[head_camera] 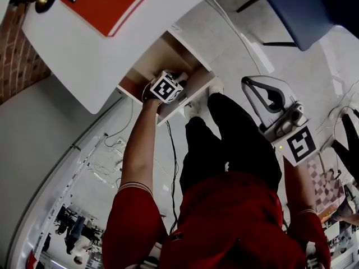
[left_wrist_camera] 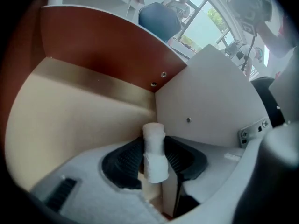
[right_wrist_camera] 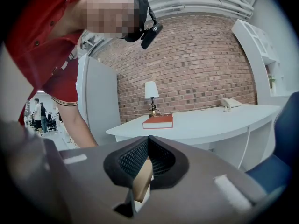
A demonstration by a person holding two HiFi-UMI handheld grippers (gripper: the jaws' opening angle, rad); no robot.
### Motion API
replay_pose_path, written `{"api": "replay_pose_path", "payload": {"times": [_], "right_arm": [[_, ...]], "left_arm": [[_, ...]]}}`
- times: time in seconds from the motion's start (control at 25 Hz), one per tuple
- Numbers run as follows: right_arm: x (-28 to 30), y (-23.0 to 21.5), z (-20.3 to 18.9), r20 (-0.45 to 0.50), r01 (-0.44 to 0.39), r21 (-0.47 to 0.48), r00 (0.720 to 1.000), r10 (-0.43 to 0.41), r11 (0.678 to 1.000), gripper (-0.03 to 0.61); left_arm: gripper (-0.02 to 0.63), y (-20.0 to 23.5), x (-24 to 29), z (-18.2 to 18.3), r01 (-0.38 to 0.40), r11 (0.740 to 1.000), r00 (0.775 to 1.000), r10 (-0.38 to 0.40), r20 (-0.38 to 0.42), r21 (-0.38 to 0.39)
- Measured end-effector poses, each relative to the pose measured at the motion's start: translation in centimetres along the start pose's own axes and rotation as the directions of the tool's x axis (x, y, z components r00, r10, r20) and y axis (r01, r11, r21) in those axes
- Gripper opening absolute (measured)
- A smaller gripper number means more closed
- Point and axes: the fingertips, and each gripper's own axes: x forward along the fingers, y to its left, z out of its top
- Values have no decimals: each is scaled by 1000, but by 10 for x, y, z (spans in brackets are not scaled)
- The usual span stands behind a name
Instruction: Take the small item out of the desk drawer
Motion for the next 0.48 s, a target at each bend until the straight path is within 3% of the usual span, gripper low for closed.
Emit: {"api": "replay_pose_path", "payload": {"times": [0.32,0.48], "right_arm": [[0,-1,-2,0,8,9,1000,-8,1000,12],[-1,3,0,7,3,9,1000,-3,1000,14]], "left_arm": [[135,2,-1,1,-10,1000,1000,10,-1,9],[135,1,-11,8,-28,1000,999,27,41,8]]}}
